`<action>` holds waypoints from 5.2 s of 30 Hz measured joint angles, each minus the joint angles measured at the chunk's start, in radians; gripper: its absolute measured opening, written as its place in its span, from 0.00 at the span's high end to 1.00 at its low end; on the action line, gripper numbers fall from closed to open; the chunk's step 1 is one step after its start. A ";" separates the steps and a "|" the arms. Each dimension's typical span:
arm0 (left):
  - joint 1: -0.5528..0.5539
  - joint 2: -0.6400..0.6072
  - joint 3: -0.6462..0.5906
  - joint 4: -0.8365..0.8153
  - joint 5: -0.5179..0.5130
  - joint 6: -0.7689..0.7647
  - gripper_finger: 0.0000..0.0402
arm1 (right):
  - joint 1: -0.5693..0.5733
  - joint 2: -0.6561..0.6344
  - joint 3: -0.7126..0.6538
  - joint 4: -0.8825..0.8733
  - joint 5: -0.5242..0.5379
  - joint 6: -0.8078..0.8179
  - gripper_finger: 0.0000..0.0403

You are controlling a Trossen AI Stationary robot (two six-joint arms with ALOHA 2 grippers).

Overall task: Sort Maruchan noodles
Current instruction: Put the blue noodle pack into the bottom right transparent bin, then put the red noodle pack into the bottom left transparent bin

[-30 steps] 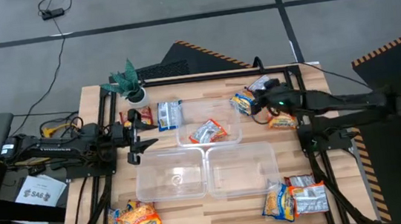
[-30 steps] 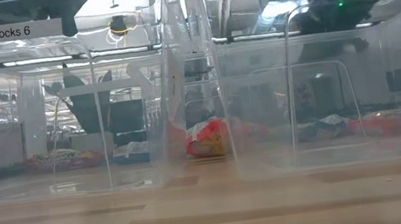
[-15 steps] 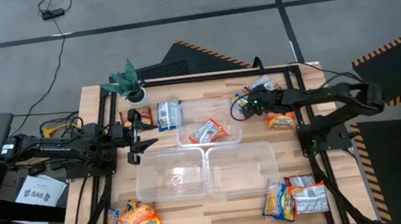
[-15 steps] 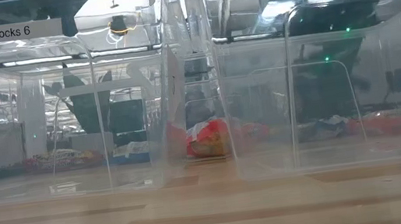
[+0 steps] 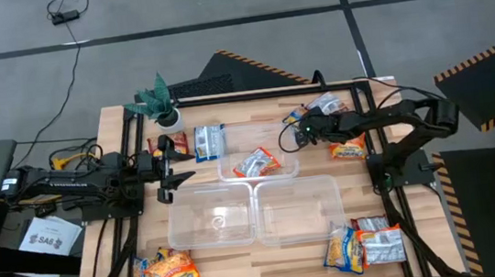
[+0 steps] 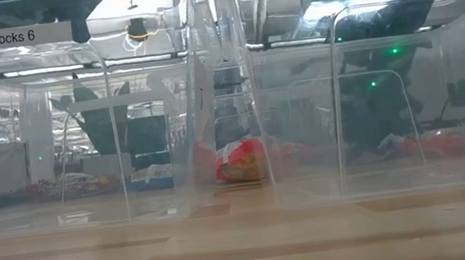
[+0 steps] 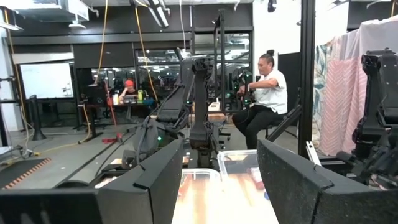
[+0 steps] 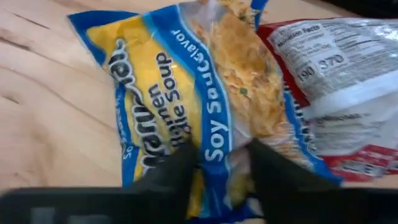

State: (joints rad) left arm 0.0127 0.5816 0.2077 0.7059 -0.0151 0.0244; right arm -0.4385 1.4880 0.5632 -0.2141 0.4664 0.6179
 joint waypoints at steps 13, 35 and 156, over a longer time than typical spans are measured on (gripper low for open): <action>0.000 0.000 0.000 0.000 0.000 -0.002 0.51 | 0.067 -0.283 -0.009 -0.073 -0.037 -0.016 0.98; 0.000 0.000 0.000 -0.001 -0.005 -0.002 0.51 | 0.841 -0.756 -0.005 0.292 -0.046 -0.295 0.98; 0.500 0.459 0.196 -1.133 -0.590 -0.588 0.58 | 0.554 -0.387 -0.144 1.003 -0.230 -0.484 0.46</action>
State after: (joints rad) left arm 0.5129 1.0407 0.4042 -0.4276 -0.6055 -0.5632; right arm 0.1150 1.1011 0.4194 0.7891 0.2363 0.1339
